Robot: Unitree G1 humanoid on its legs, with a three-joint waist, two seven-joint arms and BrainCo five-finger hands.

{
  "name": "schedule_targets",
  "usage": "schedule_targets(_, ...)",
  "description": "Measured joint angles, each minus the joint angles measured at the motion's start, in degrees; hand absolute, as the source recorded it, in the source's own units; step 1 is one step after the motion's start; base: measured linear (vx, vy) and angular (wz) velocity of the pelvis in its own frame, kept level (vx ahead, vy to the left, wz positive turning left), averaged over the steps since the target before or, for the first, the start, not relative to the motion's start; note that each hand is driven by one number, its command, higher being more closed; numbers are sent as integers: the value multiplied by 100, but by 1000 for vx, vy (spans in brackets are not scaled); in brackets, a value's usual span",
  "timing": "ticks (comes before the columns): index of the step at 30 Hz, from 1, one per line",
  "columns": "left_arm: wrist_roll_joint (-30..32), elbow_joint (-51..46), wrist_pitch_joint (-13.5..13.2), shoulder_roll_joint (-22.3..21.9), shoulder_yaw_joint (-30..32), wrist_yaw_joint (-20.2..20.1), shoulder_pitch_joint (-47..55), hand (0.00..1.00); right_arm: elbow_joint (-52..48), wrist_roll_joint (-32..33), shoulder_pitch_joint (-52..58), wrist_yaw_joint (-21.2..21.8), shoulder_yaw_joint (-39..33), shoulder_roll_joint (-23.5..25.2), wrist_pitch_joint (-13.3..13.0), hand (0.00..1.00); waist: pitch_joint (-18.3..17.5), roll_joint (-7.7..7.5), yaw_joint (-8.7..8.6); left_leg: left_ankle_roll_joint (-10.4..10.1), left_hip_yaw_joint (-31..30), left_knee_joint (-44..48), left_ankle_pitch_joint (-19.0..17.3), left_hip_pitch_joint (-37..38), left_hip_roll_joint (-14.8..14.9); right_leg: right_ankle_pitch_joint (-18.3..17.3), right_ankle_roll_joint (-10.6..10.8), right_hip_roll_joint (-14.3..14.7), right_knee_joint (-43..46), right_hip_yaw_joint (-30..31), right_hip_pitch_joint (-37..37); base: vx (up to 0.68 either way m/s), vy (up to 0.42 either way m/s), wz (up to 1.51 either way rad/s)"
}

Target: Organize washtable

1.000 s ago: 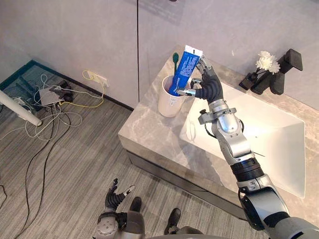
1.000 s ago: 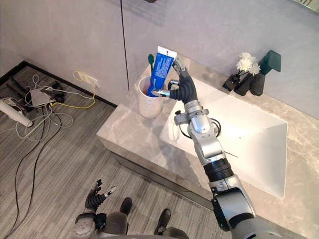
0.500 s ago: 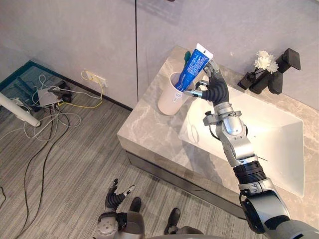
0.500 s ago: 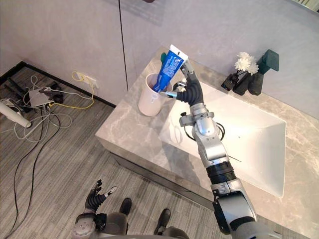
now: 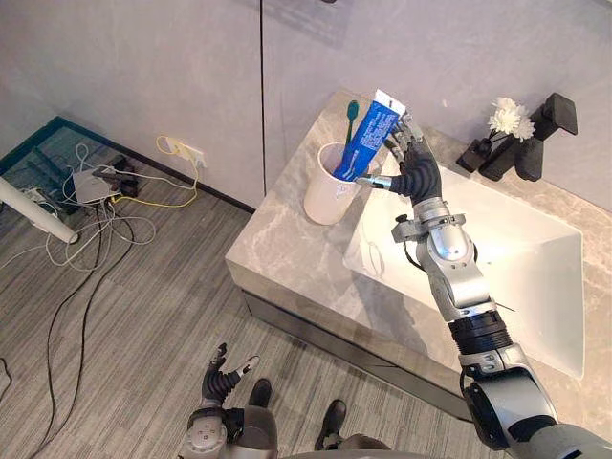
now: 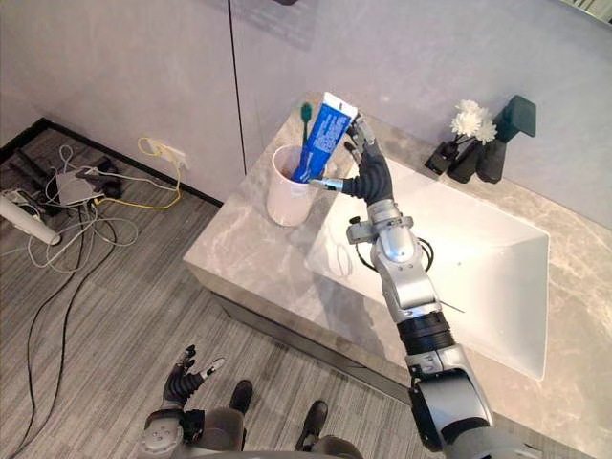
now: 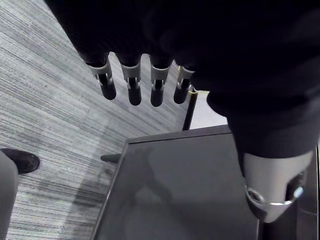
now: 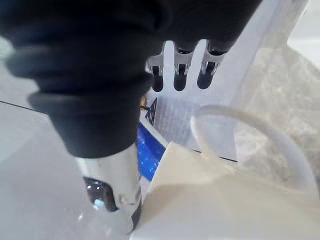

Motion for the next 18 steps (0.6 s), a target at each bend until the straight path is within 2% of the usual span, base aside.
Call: schedule_targets(18,-2,0,7,-3,1,-4,11,0,0,-17,9,2,-4,0,9,0,-18,32,0,0,-9,1,0,-1,-1,0,0,1,-2,-6,3,0,0,0)
